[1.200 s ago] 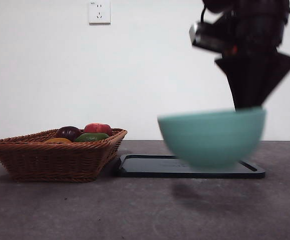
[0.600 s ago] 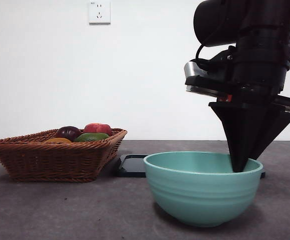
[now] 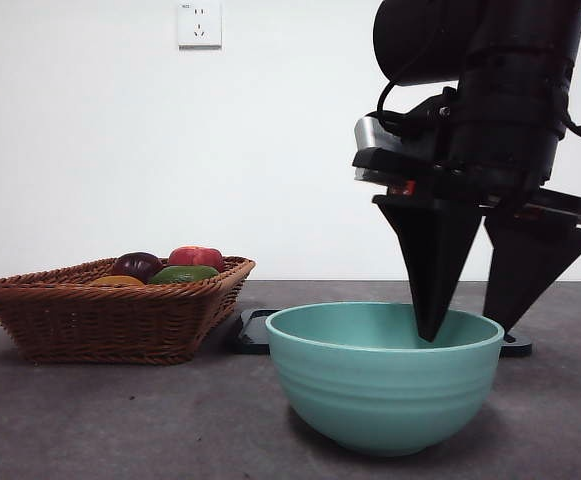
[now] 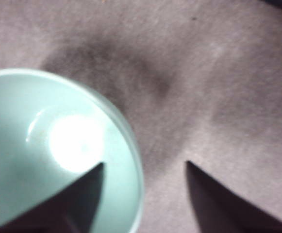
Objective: Pick up the wifruite, put it on the bowl, pick up the plate, put it on desk
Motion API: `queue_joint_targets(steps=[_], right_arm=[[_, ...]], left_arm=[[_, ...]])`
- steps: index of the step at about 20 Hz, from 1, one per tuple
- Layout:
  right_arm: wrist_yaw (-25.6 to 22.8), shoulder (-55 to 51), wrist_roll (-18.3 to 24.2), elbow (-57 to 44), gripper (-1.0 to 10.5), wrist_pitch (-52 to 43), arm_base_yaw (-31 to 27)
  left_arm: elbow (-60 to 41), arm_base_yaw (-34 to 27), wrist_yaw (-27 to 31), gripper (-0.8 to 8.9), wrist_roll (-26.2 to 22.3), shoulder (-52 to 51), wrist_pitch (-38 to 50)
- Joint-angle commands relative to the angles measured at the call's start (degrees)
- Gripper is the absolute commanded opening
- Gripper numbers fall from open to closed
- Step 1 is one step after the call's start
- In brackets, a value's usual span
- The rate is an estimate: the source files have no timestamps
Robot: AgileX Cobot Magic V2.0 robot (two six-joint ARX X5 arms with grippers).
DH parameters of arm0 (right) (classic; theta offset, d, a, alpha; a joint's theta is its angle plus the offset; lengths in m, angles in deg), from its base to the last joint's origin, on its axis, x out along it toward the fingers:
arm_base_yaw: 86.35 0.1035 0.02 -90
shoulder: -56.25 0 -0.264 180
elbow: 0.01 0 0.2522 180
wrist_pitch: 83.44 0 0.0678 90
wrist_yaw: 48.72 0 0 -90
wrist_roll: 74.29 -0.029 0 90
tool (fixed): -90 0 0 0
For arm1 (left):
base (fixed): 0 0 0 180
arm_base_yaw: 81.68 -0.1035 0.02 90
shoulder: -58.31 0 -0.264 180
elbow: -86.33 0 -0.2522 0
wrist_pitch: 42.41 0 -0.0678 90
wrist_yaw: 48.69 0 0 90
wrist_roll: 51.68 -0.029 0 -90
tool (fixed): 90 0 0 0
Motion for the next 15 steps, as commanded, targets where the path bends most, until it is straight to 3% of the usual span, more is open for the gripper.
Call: queue_joint_targets(steps=[1, 6, 15], right_arm=[[-0.9, -2.8, -1.0, 1.4, 4.1, 1.5, 0.5], [-2.6, -16.7, -1.0, 3.7, 5.7, 9.7, 0.6], [-1.7, -49.8, -0.1, 4.7, 5.9, 19.7, 0.6]], left_arm=[[0.6, 0.4, -0.3, 5.63, -0.9, 0.2, 0.7], [0.6, 0.4, -0.3, 5.63, -0.9, 0.2, 1.0], [0.6, 0.4, -0.3, 5.63, -0.9, 0.2, 1.1]])
